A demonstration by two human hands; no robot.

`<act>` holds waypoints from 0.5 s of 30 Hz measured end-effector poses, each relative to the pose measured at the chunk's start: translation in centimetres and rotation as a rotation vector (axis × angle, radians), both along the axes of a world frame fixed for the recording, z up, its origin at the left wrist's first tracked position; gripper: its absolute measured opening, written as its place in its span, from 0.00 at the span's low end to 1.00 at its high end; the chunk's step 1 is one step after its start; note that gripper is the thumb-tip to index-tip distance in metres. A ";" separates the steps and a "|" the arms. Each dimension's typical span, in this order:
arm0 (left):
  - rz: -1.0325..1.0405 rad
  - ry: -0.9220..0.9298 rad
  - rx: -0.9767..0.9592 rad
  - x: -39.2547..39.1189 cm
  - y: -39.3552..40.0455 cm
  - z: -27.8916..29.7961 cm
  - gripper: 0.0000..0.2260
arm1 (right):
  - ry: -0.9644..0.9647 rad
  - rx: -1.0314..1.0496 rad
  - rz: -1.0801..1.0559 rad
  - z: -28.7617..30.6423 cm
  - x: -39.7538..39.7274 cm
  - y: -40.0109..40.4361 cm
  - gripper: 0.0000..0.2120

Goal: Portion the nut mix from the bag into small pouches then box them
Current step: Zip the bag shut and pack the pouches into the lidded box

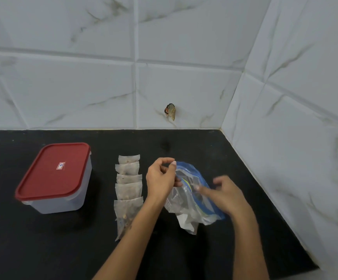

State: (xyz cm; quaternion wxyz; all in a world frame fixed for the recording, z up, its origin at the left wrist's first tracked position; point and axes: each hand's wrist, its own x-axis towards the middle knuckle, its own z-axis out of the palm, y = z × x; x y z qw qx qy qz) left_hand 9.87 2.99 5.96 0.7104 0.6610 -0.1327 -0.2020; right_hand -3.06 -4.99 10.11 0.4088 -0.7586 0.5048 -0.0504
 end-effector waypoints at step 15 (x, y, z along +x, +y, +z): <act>0.027 -0.195 0.183 0.3 1.5 0.2 0.03 | 0.093 -0.329 -0.254 -1.1 -2.8 -1.4 0.05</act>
